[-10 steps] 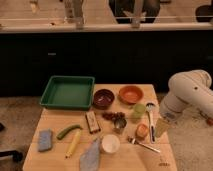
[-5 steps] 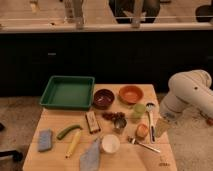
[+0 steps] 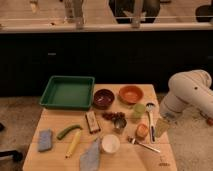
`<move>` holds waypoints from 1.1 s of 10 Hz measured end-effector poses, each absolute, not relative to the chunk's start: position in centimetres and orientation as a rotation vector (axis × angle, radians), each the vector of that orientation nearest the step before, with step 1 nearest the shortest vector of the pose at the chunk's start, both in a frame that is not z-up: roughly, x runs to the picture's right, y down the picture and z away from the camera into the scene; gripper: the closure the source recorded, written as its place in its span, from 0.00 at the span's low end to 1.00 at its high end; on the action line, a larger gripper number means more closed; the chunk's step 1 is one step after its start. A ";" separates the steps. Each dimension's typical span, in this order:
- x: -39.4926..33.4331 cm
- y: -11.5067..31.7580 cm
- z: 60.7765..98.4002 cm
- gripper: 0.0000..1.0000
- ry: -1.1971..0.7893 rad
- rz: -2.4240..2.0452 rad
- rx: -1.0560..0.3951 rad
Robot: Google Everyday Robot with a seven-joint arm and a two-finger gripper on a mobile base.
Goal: Place fork in red bowl
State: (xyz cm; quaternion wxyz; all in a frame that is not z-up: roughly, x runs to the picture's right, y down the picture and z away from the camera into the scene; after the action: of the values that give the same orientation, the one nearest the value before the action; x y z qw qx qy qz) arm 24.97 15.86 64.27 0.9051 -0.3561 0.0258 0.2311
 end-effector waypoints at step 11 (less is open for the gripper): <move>24.2 18.3 62.3 0.20 0.070 0.451 -0.754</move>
State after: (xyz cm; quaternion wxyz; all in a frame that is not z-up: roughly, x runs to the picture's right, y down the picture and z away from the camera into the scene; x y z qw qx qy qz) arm 24.23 18.32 62.34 0.9044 -0.3649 0.0341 0.2183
